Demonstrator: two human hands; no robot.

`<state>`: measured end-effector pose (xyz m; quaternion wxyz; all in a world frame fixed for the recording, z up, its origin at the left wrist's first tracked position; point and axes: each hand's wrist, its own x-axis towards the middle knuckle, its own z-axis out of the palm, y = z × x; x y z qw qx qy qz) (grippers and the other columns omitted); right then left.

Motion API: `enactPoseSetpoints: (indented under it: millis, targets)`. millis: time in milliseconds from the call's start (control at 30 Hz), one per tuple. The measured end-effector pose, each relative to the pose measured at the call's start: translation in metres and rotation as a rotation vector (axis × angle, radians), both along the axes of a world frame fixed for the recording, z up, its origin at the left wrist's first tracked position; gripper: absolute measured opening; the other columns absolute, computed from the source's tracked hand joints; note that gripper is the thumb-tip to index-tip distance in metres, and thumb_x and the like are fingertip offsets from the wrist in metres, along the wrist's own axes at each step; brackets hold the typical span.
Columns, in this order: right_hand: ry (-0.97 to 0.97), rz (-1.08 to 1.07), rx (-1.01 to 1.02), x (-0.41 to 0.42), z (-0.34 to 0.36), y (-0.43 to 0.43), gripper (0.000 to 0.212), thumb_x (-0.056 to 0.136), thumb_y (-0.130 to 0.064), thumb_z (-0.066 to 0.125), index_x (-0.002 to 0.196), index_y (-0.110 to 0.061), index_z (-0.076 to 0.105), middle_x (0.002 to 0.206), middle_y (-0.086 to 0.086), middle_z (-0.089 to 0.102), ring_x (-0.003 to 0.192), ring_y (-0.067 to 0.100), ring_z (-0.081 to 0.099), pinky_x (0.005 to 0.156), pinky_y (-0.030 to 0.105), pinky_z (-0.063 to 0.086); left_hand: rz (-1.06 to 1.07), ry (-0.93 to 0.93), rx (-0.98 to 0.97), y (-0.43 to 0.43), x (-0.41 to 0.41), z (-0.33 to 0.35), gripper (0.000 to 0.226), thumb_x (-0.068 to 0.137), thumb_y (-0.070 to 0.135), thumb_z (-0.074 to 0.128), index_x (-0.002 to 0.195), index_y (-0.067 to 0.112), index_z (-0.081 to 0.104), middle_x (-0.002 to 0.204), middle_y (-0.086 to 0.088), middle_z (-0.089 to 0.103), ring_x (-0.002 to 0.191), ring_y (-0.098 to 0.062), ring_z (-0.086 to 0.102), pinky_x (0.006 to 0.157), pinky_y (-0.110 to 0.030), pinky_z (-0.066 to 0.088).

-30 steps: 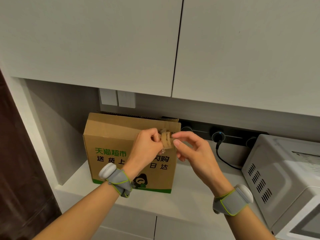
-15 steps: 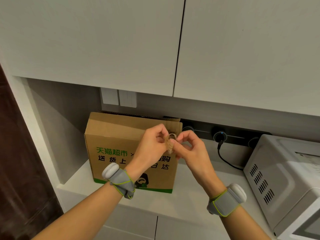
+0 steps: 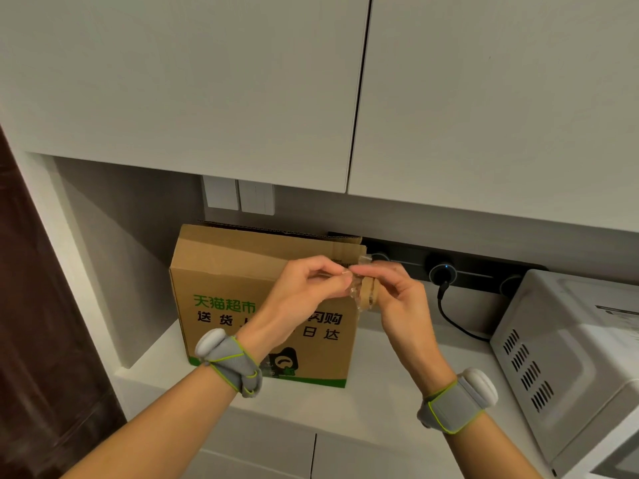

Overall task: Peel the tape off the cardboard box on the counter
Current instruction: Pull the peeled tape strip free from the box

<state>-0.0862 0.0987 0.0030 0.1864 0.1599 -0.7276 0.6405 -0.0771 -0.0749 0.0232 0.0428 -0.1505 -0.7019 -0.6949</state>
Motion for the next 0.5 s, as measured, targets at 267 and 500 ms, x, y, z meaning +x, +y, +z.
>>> enactPoseSetpoints:
  millis: [267, 500]
  targets:
    - [-0.039, 0.089, 0.402, 0.015, -0.003, -0.022, 0.086, 0.084, 0.011, 0.058, 0.159, -0.011, 0.022, 0.151, -0.007, 0.025, 0.141, 0.009, 0.029, 0.115, 0.013, 0.027, 0.178, 0.115, -0.164, 0.01, -0.001, -0.003, 0.016, 0.091, 0.006, 0.077, 0.103, 0.015, 0.082, 0.104, 0.001, 0.076, 0.097, -0.011, 0.072, 0.091, -0.023, 0.057]
    - [0.103, 0.065, 0.349, 0.018, -0.009, -0.037, 0.07, 0.093, -0.006, 0.067, 0.153, -0.017, 0.032, 0.125, -0.002, 0.04, 0.119, -0.001, 0.048, 0.101, 0.012, 0.041, 0.147, 0.096, -0.098, 0.015, -0.001, 0.0, 0.015, 0.086, -0.006, 0.076, 0.091, 0.004, 0.067, 0.076, -0.004, 0.071, 0.073, -0.011, 0.069, 0.074, -0.022, 0.057]
